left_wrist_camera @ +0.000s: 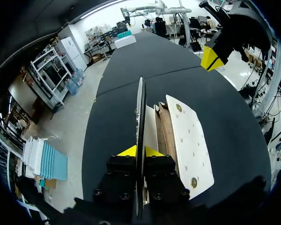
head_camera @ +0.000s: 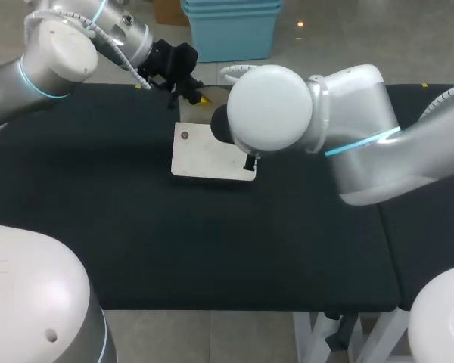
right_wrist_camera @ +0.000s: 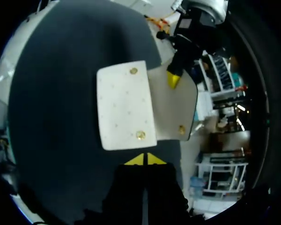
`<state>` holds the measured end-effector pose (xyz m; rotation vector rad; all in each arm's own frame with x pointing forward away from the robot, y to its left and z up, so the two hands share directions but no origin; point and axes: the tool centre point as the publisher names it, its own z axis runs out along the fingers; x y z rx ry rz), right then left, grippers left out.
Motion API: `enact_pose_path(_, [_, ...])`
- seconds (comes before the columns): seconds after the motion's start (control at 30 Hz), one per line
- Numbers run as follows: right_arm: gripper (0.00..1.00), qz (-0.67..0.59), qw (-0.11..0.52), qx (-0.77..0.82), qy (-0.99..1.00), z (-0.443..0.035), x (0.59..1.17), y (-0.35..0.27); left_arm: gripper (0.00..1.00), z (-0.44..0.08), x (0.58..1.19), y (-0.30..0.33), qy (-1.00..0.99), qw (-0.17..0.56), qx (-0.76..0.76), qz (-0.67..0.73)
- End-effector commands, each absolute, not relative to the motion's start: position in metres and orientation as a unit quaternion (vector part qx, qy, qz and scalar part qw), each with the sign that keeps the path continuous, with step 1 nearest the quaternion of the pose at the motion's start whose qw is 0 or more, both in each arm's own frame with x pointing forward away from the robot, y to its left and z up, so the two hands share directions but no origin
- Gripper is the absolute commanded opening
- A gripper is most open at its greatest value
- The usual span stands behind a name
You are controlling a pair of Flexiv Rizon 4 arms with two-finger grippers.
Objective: Pick up the bag, open it, inspect its contents, close it, and place it on the opposite side
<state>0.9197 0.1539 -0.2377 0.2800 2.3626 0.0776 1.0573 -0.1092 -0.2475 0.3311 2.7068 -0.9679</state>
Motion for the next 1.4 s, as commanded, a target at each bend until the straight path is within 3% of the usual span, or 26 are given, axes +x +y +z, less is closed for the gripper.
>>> enact_pose_path(0.03, [0.0,0.026,0.375,0.107,0.921,-0.233,0.92,0.161,0.0,-0.226,1.025,-0.111,0.931,0.177,0.096,-0.304])
enact_pose_path(0.77, [0.0,0.028,0.372,0.095,0.923,-0.234,0.925,0.173,0.0,-0.239,0.996,-0.106,0.914,0.193,0.096,-0.343])
enact_pose_path(1.1, [0.0,0.024,0.365,0.089,0.926,-0.238,0.927,0.18,0.0,-0.238,1.007,-0.102,0.913,0.104,0.085,-0.385])
enact_pose_path(1.4, [0.0,0.019,0.36,0.084,0.929,-0.243,0.932,0.184,0.0,-0.23,1.006,-0.107,0.916,0.093,0.096,-0.379])
